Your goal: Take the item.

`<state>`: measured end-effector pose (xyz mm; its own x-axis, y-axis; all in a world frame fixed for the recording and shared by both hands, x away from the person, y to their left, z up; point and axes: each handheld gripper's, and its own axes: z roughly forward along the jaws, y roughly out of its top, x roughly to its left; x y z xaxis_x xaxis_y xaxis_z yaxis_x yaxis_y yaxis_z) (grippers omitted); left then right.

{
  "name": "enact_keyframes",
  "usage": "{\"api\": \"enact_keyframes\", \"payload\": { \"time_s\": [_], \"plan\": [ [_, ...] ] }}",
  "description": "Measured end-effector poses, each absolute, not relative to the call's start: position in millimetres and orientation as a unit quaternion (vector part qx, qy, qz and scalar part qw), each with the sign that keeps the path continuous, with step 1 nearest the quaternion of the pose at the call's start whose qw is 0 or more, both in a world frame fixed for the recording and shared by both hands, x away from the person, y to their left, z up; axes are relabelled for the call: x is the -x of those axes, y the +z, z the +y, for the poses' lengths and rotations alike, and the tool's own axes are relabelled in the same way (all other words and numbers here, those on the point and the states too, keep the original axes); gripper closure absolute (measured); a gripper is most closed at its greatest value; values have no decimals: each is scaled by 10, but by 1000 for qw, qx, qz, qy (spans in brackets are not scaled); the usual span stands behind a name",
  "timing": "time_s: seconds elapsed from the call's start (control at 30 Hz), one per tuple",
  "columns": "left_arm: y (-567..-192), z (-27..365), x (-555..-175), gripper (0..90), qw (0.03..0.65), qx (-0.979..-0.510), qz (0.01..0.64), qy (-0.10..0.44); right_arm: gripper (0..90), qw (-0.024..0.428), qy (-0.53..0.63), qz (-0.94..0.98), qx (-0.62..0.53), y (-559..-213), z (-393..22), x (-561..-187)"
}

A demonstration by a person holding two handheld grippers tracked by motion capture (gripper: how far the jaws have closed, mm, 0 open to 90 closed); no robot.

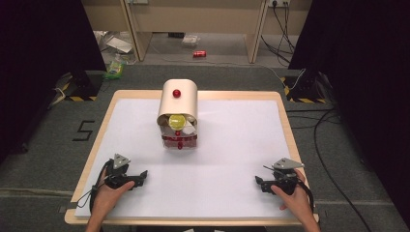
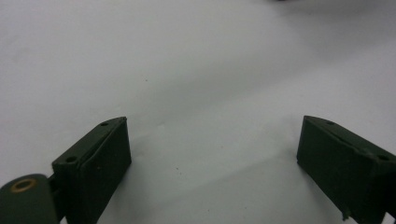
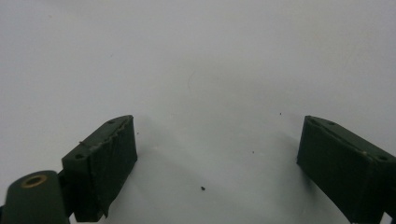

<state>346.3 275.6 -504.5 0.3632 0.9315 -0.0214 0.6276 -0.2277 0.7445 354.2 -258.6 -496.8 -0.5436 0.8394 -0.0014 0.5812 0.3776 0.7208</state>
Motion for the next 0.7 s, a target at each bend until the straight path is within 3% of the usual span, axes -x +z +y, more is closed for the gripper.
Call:
{"api": "enact_keyframes", "payload": {
  "time_s": [0.37, 0.7],
  "plan": [
    [-4980, 2667, -3422, 149, 373, -749, 503, 217, 122, 186, 344, 808, -441, -4967, -2585, -3540],
    [-4598, 2263, -3338, 154, 425, -757, 436, 239, 122, 189, 344, 809, -438, -4968, -2587, -3543]
  ]
}}
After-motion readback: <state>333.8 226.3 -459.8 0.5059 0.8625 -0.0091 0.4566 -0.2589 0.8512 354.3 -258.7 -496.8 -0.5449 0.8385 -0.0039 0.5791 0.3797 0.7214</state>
